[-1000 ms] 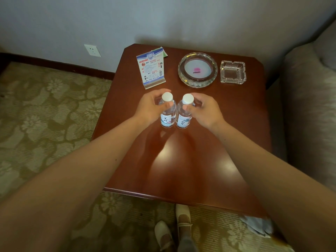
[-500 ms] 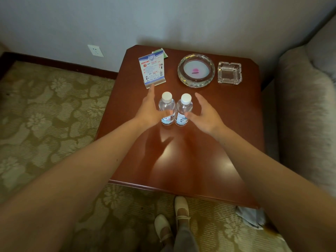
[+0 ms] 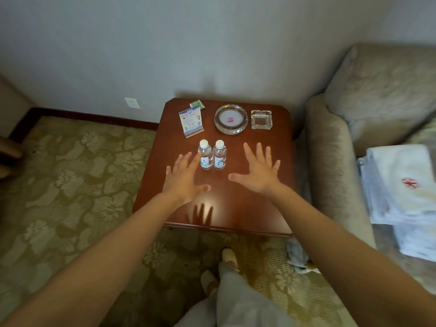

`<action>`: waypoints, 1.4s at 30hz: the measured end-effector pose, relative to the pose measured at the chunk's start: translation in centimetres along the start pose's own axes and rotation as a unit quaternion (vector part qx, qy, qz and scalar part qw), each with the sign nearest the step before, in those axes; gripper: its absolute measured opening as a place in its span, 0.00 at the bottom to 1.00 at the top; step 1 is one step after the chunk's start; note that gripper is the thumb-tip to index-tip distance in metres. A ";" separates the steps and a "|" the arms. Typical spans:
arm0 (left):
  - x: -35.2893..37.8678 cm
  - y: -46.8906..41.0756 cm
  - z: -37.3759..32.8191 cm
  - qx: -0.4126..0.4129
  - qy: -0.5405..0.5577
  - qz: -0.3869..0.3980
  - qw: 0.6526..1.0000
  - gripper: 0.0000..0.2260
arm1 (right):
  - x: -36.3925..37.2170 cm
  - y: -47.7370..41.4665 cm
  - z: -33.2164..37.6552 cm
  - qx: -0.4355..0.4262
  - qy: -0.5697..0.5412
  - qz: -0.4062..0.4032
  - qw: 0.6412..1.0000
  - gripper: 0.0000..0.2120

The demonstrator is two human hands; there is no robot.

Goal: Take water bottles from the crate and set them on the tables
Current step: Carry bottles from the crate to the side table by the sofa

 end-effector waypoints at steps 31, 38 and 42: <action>12.2 4.6 -48.2 0.423 -0.166 0.114 0.883 0.41 | -14.8 29.0 -40.9 0.305 -0.115 -0.213 0.921 0.46; 20.0 9.5 -60.0 0.543 -0.197 0.170 0.798 0.44 | -13.0 39.6 -50.3 0.431 -0.169 -0.254 0.849 0.48; 24.1 13.7 -66.1 0.622 -0.207 0.203 0.727 0.42 | -11.3 45.6 -54.0 0.505 -0.198 -0.277 0.793 0.48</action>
Point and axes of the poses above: each hand's wrist, its own y-axis away from the middle knuckle, its own x-axis out of the palm, z = x × y, the point moved 8 cm from there along -y, towards the middle knuckle, and after that the axes turned 11 degrees about x, right-handed, at the moved point
